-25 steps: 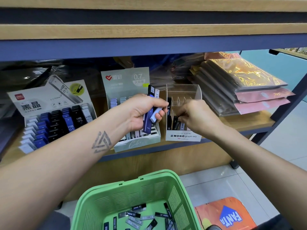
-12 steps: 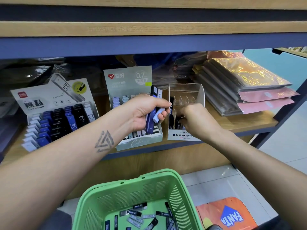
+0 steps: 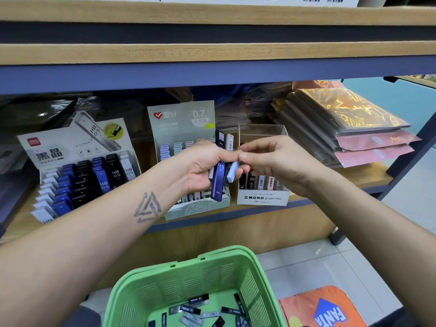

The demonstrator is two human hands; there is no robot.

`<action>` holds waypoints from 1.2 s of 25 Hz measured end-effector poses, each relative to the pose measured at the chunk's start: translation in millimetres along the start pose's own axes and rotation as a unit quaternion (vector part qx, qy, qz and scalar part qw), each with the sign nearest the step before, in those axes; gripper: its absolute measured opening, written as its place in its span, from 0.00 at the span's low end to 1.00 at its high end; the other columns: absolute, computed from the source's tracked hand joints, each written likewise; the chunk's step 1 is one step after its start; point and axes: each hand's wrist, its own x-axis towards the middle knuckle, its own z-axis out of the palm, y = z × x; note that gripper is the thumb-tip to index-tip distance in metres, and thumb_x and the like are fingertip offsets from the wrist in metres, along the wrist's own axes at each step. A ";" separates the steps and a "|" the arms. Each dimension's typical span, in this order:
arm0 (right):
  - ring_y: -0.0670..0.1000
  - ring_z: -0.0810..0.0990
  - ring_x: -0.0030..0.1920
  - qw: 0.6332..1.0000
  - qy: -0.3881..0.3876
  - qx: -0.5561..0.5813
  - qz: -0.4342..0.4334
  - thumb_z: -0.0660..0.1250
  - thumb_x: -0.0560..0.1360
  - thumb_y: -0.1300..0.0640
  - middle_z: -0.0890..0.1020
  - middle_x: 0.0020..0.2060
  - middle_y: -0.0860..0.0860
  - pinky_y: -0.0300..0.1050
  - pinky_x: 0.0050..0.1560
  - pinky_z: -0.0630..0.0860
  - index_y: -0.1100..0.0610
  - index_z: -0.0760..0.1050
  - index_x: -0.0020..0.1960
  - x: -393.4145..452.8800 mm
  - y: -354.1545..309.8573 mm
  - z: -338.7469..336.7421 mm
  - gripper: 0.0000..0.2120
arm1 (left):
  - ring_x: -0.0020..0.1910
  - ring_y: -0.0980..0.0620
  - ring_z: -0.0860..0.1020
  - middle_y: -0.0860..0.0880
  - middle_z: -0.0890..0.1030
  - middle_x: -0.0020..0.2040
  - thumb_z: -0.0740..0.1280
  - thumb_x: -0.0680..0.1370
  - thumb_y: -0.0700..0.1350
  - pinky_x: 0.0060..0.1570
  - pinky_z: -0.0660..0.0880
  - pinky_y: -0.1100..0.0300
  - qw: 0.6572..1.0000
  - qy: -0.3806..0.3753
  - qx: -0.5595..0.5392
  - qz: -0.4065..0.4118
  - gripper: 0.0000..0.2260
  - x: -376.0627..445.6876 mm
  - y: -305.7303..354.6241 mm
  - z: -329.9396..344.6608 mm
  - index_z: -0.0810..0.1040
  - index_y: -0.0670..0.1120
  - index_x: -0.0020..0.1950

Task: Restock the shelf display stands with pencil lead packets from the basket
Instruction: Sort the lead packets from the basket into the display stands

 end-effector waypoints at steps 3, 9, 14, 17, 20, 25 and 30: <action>0.53 0.85 0.47 1.000 -0.017 0.019 -0.001 0.76 0.72 0.61 0.86 0.48 0.59 0.46 0.50 0.83 0.61 0.84 0.54 0.7 -1.5 -1.0 0.12 | 0.39 0.40 0.85 0.33 0.82 0.42 0.66 0.79 0.32 0.35 0.83 0.56 1.000 -0.007 0.004 0.010 0.12 -2.5 1.7 0.2 0.73 0.29 0.61; 0.55 0.85 0.44 0.989 0.022 0.143 0.016 0.70 0.72 0.74 0.85 0.44 0.61 0.45 0.45 0.83 0.64 0.83 0.51 2.9 -7.5 -12.9 0.11 | 0.43 0.42 0.85 0.33 0.83 0.49 0.64 0.81 0.34 0.42 0.84 0.52 0.998 -0.036 0.040 -0.010 0.09 -11.3 4.9 -3.6 0.78 0.30 0.58; 0.55 0.85 0.45 0.990 0.023 0.137 0.022 0.70 0.75 0.71 0.86 0.46 0.63 0.49 0.50 0.83 0.64 0.81 0.55 1.1 -8.4 -12.5 0.10 | 0.39 0.44 0.84 0.33 0.83 0.47 0.66 0.78 0.29 0.33 0.81 0.60 0.992 -0.002 0.118 0.042 0.09 -9.7 2.3 -2.3 0.77 0.31 0.58; 0.54 0.84 0.41 0.995 0.038 0.095 0.016 0.72 0.74 0.67 0.86 0.43 0.62 0.46 0.45 0.83 0.65 0.82 0.53 -1.4 -9.4 -14.9 0.08 | 0.42 0.41 0.86 0.32 0.83 0.50 0.67 0.78 0.30 0.35 0.83 0.56 0.990 0.007 0.130 0.053 0.10 -7.6 0.5 1.6 0.76 0.31 0.59; 0.54 0.84 0.40 0.993 0.064 0.098 0.017 0.72 0.74 0.70 0.85 0.42 0.63 0.43 0.42 0.83 0.67 0.81 0.52 -3.5 -9.6 -20.2 0.07 | 0.48 0.36 0.85 0.29 0.82 0.53 0.65 0.79 0.30 0.39 0.84 0.51 0.994 -0.007 0.107 0.034 0.11 -6.1 -0.2 3.3 0.74 0.30 0.61; 0.55 0.86 0.43 0.992 0.065 0.105 0.017 0.71 0.74 0.70 0.86 0.45 0.63 0.44 0.45 0.84 0.67 0.81 0.53 -7.1 -8.2 -28.6 0.08 | 0.36 0.45 0.84 0.31 0.83 0.50 0.66 0.79 0.30 0.29 0.80 0.61 0.994 -0.002 0.103 0.025 0.07 -2.6 -0.7 5.1 0.76 0.32 0.56; 0.55 0.86 0.43 0.993 0.062 0.102 0.013 0.72 0.75 0.69 0.86 0.45 0.63 0.46 0.48 0.84 0.67 0.82 0.51 -11.1 -5.3 -35.5 0.06 | 0.31 0.50 0.80 0.33 0.84 0.45 0.66 0.78 0.29 0.27 0.76 0.64 0.996 0.001 0.092 0.019 0.08 1.1 -3.3 9.4 0.76 0.31 0.56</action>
